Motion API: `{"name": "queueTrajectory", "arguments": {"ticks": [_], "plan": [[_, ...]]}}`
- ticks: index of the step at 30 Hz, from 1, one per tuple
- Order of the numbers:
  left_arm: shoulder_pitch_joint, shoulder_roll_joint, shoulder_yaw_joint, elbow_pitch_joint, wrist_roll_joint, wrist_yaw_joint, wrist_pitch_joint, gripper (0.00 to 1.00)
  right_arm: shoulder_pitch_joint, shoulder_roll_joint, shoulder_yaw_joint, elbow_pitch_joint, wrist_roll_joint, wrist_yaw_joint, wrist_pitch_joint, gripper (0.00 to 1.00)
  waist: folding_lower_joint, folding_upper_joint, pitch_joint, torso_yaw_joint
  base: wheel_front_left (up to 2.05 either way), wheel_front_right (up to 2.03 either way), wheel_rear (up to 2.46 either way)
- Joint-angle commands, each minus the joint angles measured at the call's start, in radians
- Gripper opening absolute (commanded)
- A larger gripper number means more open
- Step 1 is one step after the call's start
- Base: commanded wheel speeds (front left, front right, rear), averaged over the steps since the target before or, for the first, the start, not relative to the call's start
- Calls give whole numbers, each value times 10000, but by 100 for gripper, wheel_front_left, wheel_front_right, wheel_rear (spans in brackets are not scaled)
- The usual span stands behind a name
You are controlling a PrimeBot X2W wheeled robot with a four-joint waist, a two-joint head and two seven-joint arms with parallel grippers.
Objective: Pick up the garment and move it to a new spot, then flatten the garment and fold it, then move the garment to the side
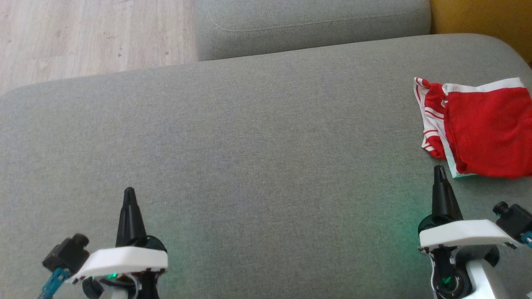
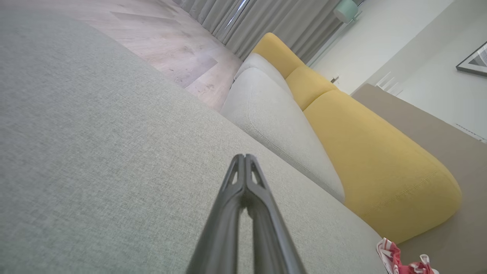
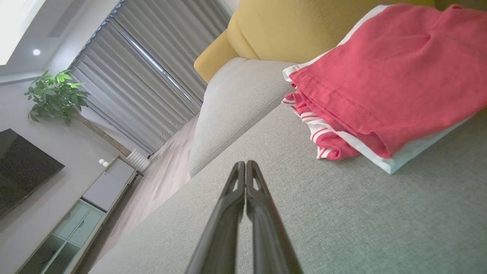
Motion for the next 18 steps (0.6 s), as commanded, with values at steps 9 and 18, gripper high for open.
{"name": "queueTrajectory", "arguments": {"ticks": [9, 18], "plan": [[-468, 146, 426, -218, -1001, -177, 244, 0, -365, -208, -71, -416, 1122, -3, 251, 0, 0, -1, -57, 53, 0, 0, 0], [-502, 162, 629, -140, -1989, -267, 524, 0, -355, -226, -184, -462, 2213, -4, 523, 0, 0, -1, -121, 112, 0, 0, 0]]}}
